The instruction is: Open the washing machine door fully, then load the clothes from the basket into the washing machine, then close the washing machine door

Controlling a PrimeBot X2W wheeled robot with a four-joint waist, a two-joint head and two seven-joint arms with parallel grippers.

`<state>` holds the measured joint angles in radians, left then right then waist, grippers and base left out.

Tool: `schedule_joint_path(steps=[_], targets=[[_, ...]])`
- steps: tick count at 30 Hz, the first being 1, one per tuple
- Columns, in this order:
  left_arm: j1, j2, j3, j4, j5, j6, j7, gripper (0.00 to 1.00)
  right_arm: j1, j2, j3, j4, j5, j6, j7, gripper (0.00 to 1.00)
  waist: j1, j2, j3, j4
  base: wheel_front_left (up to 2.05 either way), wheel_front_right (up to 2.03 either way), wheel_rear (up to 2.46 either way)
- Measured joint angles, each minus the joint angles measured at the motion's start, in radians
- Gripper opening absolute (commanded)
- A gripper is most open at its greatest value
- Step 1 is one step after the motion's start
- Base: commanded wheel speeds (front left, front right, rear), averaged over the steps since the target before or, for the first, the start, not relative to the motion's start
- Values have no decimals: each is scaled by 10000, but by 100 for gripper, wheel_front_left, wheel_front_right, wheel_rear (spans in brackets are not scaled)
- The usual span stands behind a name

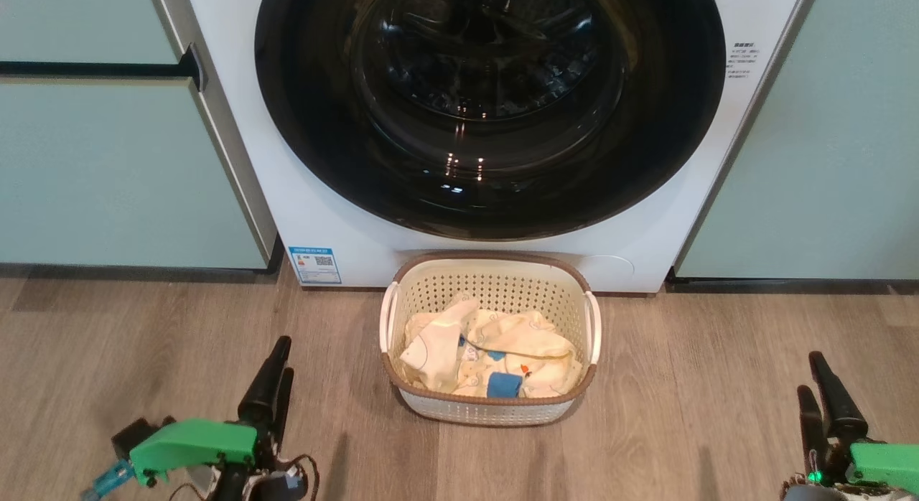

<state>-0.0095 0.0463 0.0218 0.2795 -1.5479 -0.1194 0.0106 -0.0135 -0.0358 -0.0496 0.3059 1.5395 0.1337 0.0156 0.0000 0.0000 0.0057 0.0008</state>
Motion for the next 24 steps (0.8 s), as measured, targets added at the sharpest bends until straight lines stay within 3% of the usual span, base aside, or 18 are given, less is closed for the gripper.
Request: schedule_joint_path(steps=[4,9,24], targets=[[-34,56,-36,-12,504,0,-125,100,-60,-125,136,13,-297,0,-119,100,0,0,-2,6,0,0,0],[-154,40,84,-167,1971,-6,-301,100,-205,-257,222,73,-1302,0,-324,100,0,0,-4,11,0,0,0],[-152,-50,224,-539,5866,6,-690,100,-353,-247,174,-56,-5154,0,-731,100,0,0,-46,17,0,0,0]])
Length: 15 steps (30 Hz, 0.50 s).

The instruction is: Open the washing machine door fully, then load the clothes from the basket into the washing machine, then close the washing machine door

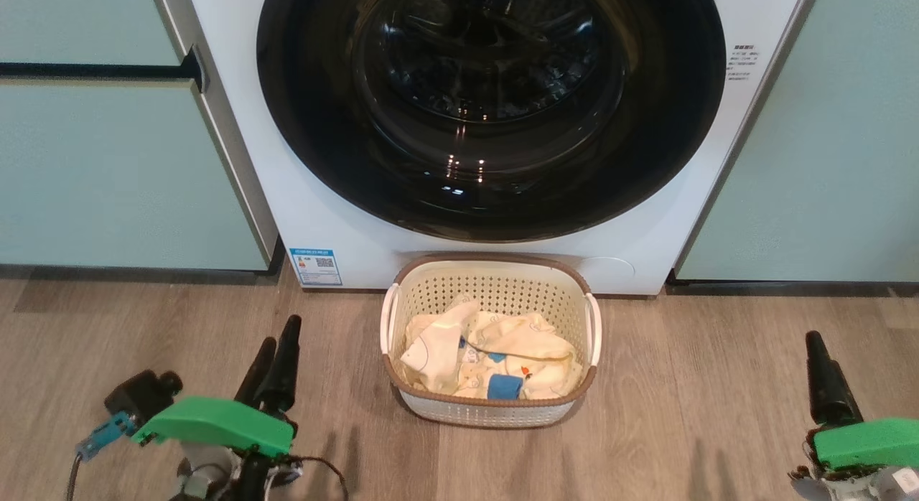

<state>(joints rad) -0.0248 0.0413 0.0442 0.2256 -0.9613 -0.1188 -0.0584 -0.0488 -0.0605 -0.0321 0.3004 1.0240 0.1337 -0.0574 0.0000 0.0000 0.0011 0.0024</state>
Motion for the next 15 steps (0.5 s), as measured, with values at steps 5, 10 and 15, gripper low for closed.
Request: schedule_joint_path(steps=[5,10,15], targets=[[0,0,-142,-128,1156,90,-169,100,0,0,12,-38,-1195,0,-159,100,0,0,-30,9,0,0,0],[3,2,-171,-146,1956,132,-303,100,1,2,67,-42,-2251,0,-270,100,0,0,-60,5,0,0,0],[3,4,-221,-107,2654,134,-418,100,1,6,190,2,-3143,0,-410,100,0,0,-64,-1,0,0,0]])
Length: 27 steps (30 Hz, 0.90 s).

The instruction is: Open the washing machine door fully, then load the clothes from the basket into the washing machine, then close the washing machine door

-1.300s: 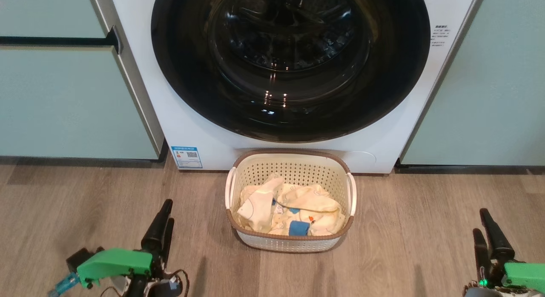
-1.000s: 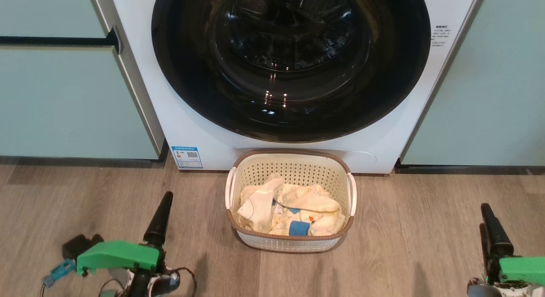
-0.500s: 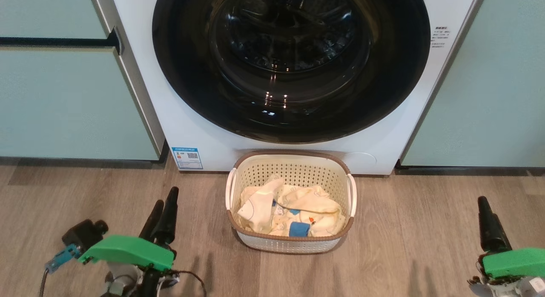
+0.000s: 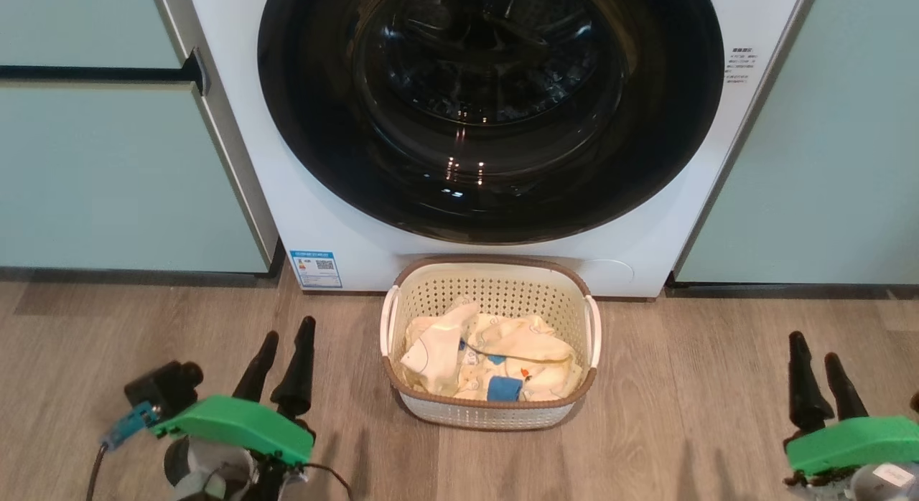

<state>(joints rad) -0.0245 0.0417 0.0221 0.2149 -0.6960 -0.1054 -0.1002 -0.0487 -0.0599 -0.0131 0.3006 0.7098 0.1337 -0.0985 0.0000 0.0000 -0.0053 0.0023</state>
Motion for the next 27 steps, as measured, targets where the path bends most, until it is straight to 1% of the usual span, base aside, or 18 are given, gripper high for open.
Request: schedule_joint_path(steps=[20,27], targets=[[-6,35,-278,366,2479,42,-552,100,-26,38,167,311,-2777,0,-575,100,0,0,-10,-7,0,0,0],[-17,46,-339,408,3335,130,-777,100,-39,48,188,324,-3789,0,-790,100,0,0,-19,-6,0,0,0]])
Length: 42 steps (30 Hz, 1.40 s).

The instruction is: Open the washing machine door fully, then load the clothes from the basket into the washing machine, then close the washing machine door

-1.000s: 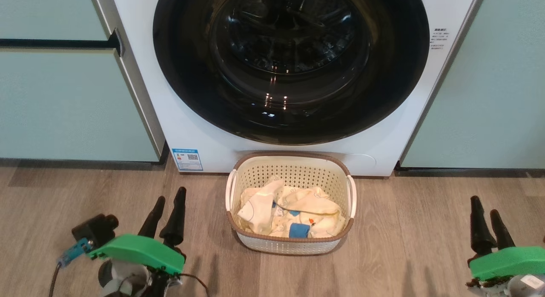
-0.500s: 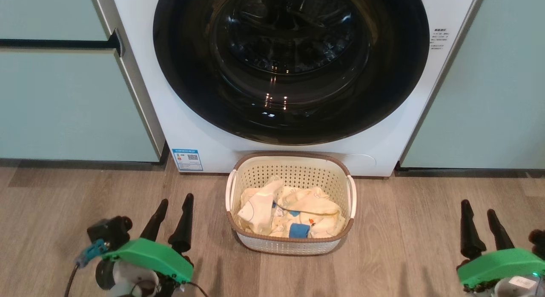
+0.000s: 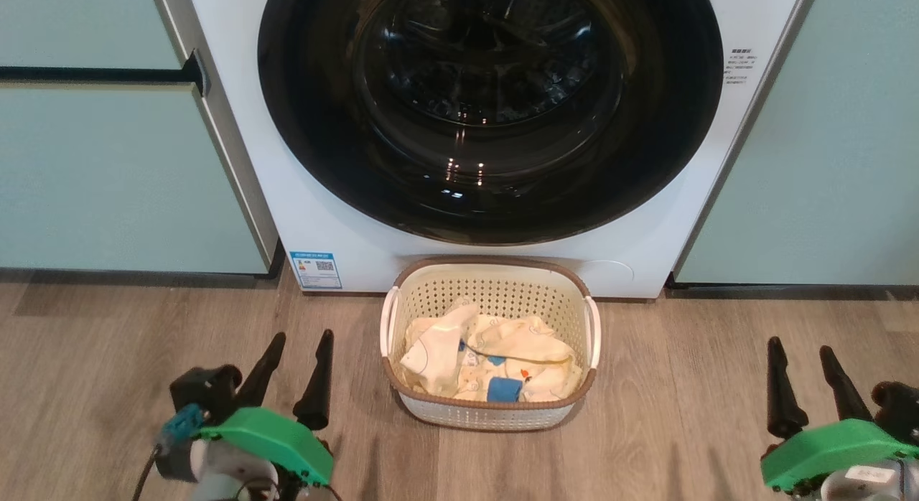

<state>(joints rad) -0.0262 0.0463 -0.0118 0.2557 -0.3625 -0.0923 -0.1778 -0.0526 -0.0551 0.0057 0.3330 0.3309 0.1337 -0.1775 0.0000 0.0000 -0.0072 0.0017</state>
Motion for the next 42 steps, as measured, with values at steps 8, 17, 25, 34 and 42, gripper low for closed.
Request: schedule_joint_path(steps=[8,17,25,34,42], targets=[[-106,12,-71,19,928,75,-209,100,-131,13,6,-4,-1049,0,-209,100,0,0,-10,12,0,0,0],[-191,15,-171,-8,1814,77,-460,100,-193,23,38,-23,-2201,0,-445,100,0,0,5,7,0,0,0],[-201,13,-186,54,2470,69,-736,100,-194,31,67,-25,-3154,0,-708,100,0,0,-4,-21,0,0,0],[-255,12,-205,257,2464,-15,-746,100,-194,59,12,-25,-3218,0,-746,100,0,0,-2,-47,0,0,0],[-270,10,-198,385,2464,17,-746,100,-193,61,-8,-25,-3131,0,-746,100,0,0,5,-50,0,0,0]])
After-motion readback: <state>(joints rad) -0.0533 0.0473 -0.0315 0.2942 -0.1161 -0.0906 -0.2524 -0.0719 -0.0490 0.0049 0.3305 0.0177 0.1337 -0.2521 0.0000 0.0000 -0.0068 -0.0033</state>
